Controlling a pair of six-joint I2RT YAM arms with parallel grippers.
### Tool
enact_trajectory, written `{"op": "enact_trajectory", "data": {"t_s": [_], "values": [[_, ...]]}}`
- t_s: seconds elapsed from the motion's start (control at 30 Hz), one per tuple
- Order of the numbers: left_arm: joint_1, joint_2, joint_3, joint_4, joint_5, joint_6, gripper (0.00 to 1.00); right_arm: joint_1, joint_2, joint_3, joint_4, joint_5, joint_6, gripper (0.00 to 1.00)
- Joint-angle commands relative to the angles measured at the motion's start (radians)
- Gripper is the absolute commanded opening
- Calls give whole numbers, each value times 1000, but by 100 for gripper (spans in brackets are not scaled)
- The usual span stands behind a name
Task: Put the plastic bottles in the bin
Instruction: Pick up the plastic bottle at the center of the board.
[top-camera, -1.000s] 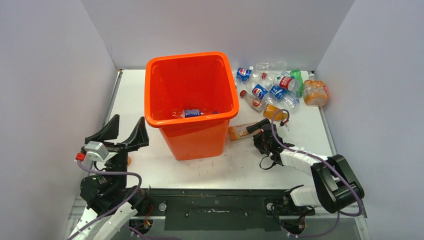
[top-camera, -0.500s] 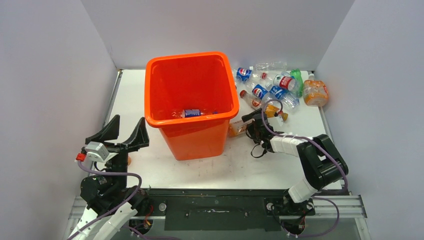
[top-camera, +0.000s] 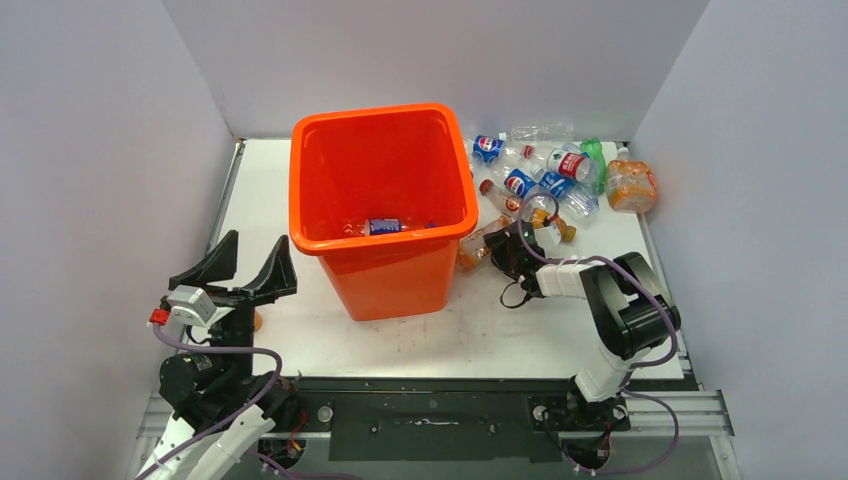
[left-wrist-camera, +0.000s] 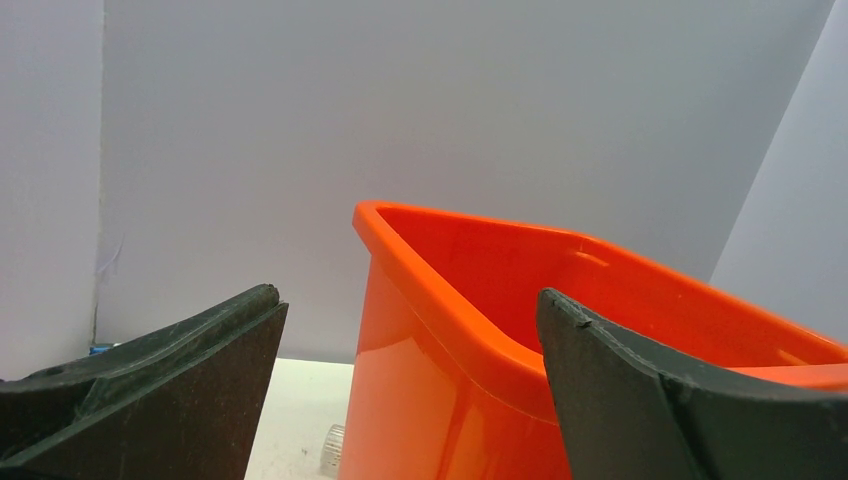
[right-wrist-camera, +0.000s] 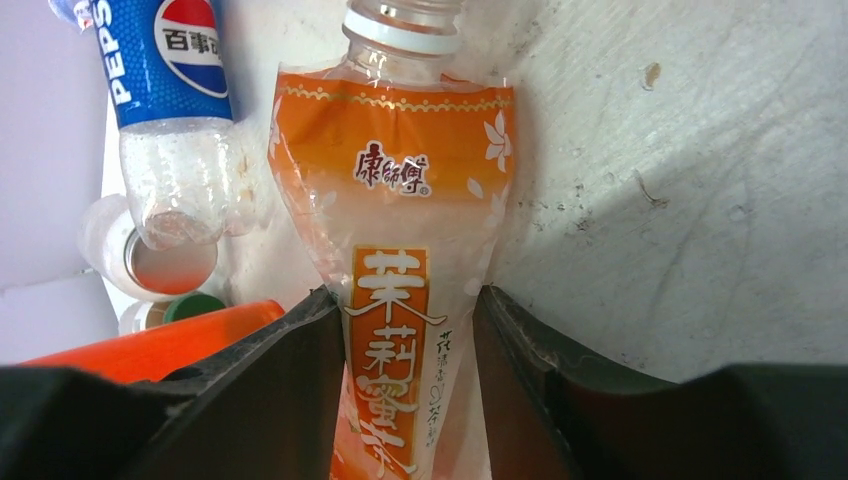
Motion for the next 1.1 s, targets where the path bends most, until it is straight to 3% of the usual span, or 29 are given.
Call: {"op": "enact_trajectory", "data": {"t_s": [0.0,0.2,0.37,0.43,0.53,0.7,0.77,0.87,1.0,1.07], "values": [[-10,-8,5,13,9,12,96,-18,35,-76,-212,-50,-115,38],[-6,-12,7,11,-16,30,96,-26,-224,-112,-245,26,-230,23],[-4,-8,6,13,-1,31,96,-25,-505,-47,-401,71,-386,15],[-4,3,10,11,13,25,96,-25,-632,-19,-455,83,-453,6],[-2,27,27,20,37,-4,96,-17,-804,49,-535,63,-567,5],[0,121,155,10,152,-135,96,-4,-948,224,-689,-3,-747,5],[0,182,238,-5,226,-195,96,-3,-1005,260,-666,-108,-814,5],[0,322,427,-51,384,-299,96,-2,-1050,311,-577,-389,-893,5],[0,576,712,-151,731,-423,96,-3,-1048,372,-420,-848,-901,5],[0,686,824,-145,917,-494,96,-2,-1039,398,-360,-962,-878,5]]}}
